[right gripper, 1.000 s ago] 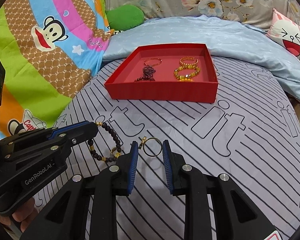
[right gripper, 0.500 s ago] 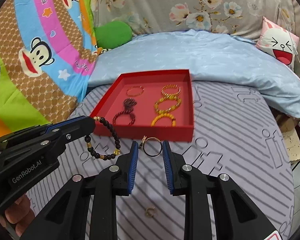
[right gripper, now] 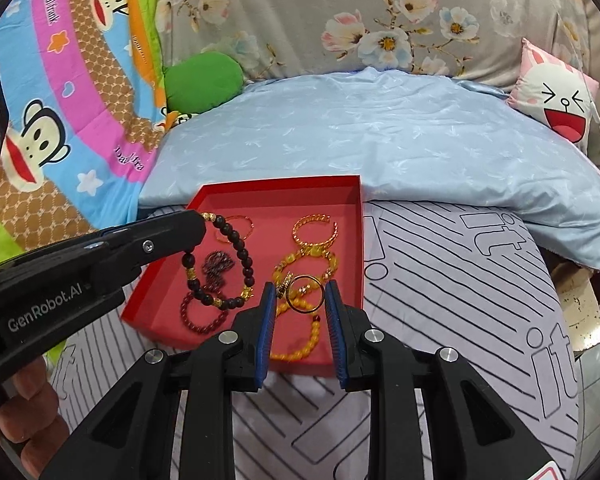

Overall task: Organize jewelry
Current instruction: 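Carry the dark bracelet and gold ring into the red tray and open both tools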

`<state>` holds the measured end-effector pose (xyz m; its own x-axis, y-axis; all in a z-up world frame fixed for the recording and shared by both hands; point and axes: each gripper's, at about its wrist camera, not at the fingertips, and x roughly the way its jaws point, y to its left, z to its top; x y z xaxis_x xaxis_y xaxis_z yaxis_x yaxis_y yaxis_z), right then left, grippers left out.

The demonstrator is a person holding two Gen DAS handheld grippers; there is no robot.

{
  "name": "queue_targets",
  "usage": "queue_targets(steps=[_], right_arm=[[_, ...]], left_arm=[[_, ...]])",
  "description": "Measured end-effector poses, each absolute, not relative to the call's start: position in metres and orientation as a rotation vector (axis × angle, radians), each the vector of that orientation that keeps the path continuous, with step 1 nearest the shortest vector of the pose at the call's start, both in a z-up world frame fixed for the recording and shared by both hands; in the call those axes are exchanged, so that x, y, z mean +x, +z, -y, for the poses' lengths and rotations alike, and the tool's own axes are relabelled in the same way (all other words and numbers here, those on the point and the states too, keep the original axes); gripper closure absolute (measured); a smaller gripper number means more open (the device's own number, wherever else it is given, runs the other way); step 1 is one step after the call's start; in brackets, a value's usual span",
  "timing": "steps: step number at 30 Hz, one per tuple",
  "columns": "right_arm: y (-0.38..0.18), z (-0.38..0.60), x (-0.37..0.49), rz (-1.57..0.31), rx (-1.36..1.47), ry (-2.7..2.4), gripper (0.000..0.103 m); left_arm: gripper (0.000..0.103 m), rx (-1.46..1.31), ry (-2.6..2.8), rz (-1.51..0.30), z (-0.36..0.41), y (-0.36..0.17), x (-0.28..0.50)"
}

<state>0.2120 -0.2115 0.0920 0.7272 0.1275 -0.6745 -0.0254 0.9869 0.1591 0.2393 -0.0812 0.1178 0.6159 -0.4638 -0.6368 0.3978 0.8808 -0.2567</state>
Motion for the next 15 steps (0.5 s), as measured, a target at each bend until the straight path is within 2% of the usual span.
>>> queue_targets(steps=[9, 15], right_arm=[[0.061, 0.209, 0.262, -0.816, 0.148, 0.075, 0.08], [0.045, 0.198, 0.286, -0.846, 0.136, 0.088, 0.08]], left_arm=[[0.095, -0.141, -0.413, -0.923, 0.063, 0.047, 0.31], [0.095, -0.139, -0.375, -0.96, 0.047, 0.021, 0.322]])
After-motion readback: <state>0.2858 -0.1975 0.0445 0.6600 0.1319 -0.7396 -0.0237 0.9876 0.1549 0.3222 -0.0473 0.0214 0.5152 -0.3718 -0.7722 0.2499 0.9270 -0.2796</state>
